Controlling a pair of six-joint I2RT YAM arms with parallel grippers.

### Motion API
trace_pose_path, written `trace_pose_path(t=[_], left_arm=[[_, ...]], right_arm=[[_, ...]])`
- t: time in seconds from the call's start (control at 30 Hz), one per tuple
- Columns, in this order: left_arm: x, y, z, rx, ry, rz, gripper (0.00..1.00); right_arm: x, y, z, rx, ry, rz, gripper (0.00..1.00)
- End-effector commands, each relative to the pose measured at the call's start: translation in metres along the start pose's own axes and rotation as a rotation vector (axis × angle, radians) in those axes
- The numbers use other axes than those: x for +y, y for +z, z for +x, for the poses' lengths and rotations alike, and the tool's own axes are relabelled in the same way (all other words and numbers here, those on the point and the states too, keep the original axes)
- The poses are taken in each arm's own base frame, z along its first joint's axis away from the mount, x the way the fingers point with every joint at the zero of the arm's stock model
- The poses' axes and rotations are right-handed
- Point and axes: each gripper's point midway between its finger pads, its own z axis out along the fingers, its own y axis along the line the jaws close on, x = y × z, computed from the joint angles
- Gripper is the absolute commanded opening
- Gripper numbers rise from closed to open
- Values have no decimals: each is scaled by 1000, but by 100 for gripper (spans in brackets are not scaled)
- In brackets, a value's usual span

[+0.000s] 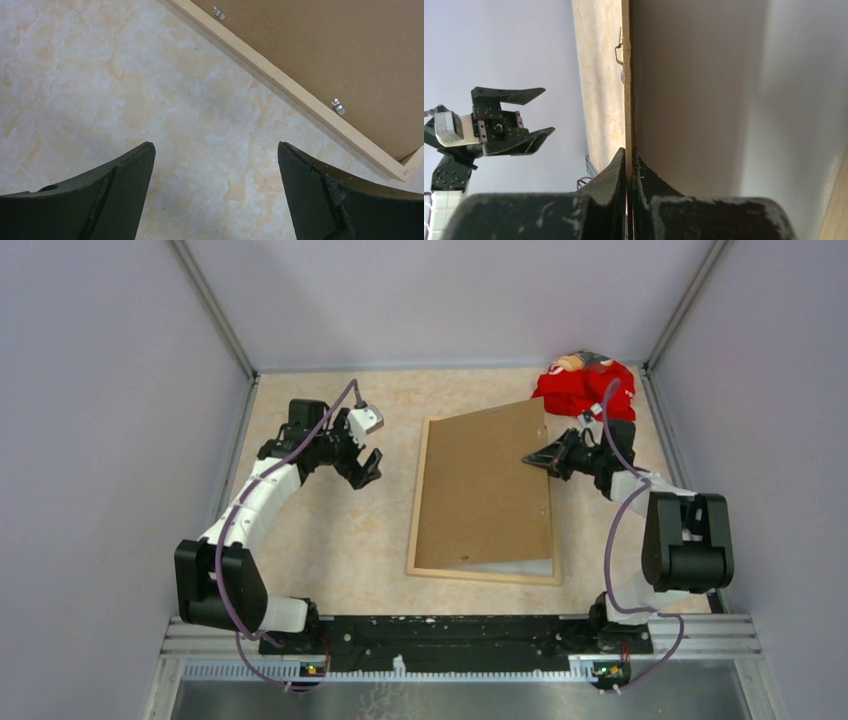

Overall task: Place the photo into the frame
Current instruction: Place the photo frame item in the photo frame.

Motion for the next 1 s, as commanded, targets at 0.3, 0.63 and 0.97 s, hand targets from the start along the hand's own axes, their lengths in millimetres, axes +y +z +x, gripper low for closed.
trace_pose_path(t=[0.3, 0.63, 0.97], left_arm=[[14, 9, 41, 161, -41, -67, 98], [15, 18, 89, 256, -134, -39, 94], [6, 17, 104, 257, -154, -9, 91]], right_arm=[[17, 62, 52, 68, -67, -3, 0], [7, 84, 56, 77, -191, 193, 35], [-3, 80, 63, 102, -329, 432, 73]])
